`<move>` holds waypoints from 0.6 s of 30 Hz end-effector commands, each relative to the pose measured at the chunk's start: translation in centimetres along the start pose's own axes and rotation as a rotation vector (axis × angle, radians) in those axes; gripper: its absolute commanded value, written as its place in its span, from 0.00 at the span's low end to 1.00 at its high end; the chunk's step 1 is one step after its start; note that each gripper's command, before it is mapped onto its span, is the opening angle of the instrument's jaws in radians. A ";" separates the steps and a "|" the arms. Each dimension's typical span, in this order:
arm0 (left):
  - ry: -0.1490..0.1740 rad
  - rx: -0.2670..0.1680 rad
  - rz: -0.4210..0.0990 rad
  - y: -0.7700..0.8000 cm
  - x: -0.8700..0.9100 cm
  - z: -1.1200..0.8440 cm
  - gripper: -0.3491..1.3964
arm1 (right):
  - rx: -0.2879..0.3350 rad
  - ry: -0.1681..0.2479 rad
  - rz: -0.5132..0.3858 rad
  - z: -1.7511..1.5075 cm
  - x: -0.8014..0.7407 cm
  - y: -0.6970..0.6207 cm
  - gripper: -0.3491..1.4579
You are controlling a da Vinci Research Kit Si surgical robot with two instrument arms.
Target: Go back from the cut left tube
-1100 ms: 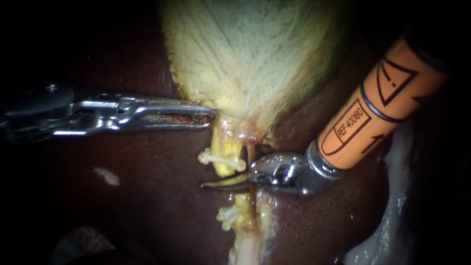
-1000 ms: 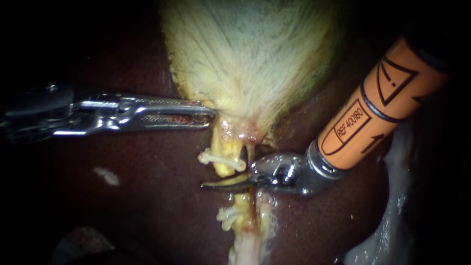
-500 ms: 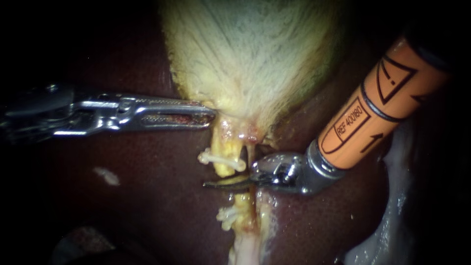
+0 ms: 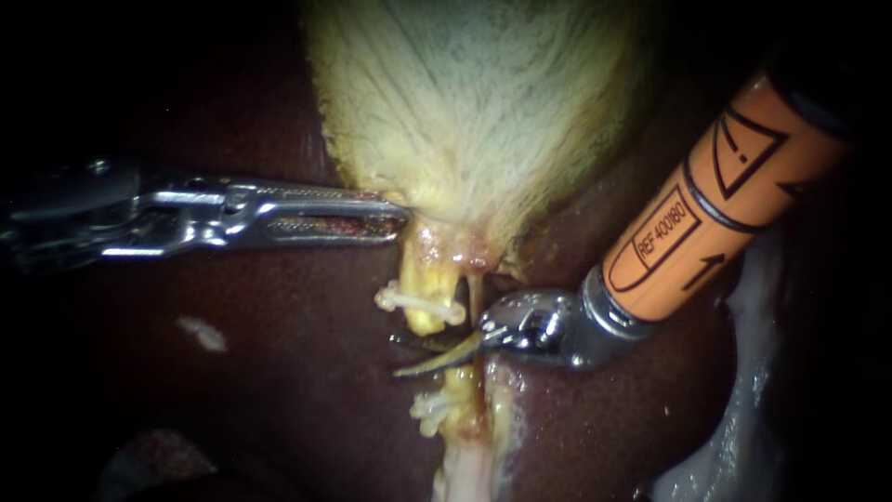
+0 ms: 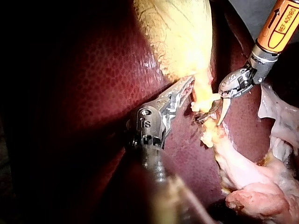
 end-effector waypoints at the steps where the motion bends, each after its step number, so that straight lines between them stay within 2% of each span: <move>1: 0.000 0.000 0.000 0.00 0.00 0.00 0.00 | 0.001 -0.001 -0.002 -0.01 -0.01 -0.02 0.68; 4: 0.000 0.001 0.000 0.00 0.00 -0.01 0.00 | 0.005 -0.005 -0.012 -0.02 -0.06 -0.08 0.74; 9: 0.000 -0.002 0.000 0.02 0.01 -0.02 0.00 | -0.006 0.003 -0.164 -0.15 -0.19 -0.19 0.84; 13: 0.000 -0.002 0.001 0.02 0.01 -0.03 0.00 | -0.107 0.049 -0.323 -0.32 -0.31 -0.27 0.91; 18: 0.000 -0.001 0.001 0.03 0.02 -0.03 0.00 | -0.189 0.067 -0.482 -0.49 -0.33 -0.26 0.99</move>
